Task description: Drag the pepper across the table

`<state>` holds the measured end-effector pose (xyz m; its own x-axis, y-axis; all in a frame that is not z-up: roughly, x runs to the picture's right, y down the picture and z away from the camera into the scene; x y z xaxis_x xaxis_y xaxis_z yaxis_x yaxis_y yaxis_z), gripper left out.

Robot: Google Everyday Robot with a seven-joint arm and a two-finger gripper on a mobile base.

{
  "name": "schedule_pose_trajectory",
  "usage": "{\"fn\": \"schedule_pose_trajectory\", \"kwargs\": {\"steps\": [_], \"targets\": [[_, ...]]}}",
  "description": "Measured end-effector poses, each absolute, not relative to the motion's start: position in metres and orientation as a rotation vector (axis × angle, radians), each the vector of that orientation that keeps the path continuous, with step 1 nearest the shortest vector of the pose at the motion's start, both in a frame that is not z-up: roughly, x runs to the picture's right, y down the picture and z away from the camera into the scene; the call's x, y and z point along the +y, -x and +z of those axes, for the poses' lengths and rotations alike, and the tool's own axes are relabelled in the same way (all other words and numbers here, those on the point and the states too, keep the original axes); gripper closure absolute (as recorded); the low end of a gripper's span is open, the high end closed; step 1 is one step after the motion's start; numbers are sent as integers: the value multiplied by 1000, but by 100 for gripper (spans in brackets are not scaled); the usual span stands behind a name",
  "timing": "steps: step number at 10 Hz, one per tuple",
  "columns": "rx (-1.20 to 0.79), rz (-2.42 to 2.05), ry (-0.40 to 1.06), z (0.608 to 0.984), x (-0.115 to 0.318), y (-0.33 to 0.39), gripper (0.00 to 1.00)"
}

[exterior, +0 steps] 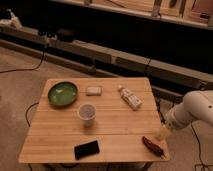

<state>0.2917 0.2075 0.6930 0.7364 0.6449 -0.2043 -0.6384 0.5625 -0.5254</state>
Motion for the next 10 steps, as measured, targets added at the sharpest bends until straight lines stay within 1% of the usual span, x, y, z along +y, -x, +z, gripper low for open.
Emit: {"fn": "schedule_pose_trajectory", "kwargs": {"steps": [3, 8, 10], "targets": [[1, 760, 605, 689, 235, -289, 20], [14, 757, 641, 685, 278, -286, 20], [29, 742, 636, 687, 287, -289, 20]]}}
